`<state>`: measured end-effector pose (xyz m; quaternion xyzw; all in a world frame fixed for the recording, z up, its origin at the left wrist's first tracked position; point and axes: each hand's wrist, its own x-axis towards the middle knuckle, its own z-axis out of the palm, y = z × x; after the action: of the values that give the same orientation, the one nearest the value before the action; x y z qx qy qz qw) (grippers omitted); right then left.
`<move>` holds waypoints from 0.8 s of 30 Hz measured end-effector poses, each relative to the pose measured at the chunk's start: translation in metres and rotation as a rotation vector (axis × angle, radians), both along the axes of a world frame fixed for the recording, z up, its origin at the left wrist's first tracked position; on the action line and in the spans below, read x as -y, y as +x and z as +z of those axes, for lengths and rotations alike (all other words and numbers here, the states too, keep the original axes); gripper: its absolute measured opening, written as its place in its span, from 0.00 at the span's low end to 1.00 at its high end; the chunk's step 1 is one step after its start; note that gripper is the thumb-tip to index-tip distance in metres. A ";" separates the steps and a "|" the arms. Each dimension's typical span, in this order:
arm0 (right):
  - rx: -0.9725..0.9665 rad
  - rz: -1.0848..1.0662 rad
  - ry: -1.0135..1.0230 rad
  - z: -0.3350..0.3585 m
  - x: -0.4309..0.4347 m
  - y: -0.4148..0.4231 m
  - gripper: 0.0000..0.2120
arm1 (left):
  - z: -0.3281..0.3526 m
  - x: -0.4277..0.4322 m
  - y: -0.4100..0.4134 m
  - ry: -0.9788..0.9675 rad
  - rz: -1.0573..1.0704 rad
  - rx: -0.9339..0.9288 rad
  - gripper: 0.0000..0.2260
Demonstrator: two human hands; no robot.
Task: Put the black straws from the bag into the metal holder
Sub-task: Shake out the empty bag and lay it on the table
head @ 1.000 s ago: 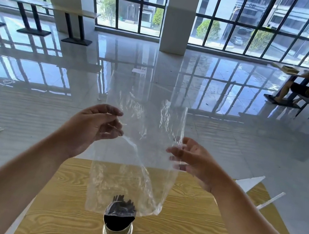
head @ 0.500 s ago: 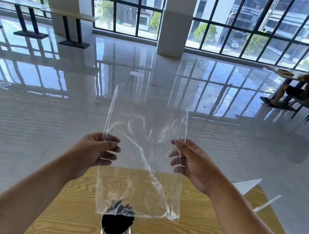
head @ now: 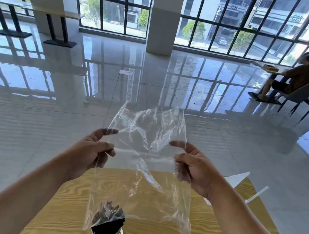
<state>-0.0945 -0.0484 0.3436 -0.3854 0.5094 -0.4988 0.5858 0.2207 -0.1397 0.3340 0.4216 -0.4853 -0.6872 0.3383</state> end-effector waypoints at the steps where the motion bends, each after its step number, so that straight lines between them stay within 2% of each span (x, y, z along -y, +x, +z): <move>1: 0.021 -0.008 0.001 -0.001 0.000 -0.002 0.21 | -0.001 0.001 -0.002 0.018 -0.009 -0.034 0.18; 4: 0.069 0.001 0.017 -0.005 -0.005 -0.011 0.21 | -0.004 0.002 -0.010 0.084 -0.027 -0.117 0.18; 10: 0.170 -0.079 0.070 -0.015 -0.012 -0.025 0.18 | -0.004 -0.004 -0.030 0.113 -0.020 -0.136 0.16; 12: 0.153 -0.100 0.072 -0.016 -0.016 -0.031 0.16 | -0.003 -0.005 -0.035 0.086 -0.017 -0.125 0.18; 15: 0.155 -0.092 0.077 -0.012 -0.023 -0.041 0.07 | -0.003 -0.003 -0.042 0.121 -0.071 -0.112 0.18; 17: 0.168 -0.066 0.105 -0.013 -0.029 -0.052 0.12 | -0.006 0.001 -0.048 0.122 -0.157 -0.027 0.22; 18: 0.135 -0.036 0.117 -0.013 -0.031 -0.059 0.13 | -0.007 0.001 -0.052 0.088 -0.196 0.048 0.23; 21: -0.065 0.092 0.146 -0.014 -0.042 -0.078 0.08 | -0.010 0.000 -0.063 -0.067 -0.307 0.225 0.21; 24: -0.178 0.158 0.214 -0.019 -0.050 -0.095 0.19 | -0.014 -0.003 -0.077 -0.089 -0.397 0.192 0.21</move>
<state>-0.1899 0.0021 0.3249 -0.4024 0.5776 -0.3578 0.6135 0.1436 -0.1368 0.3198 0.3662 -0.6185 -0.6748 0.1670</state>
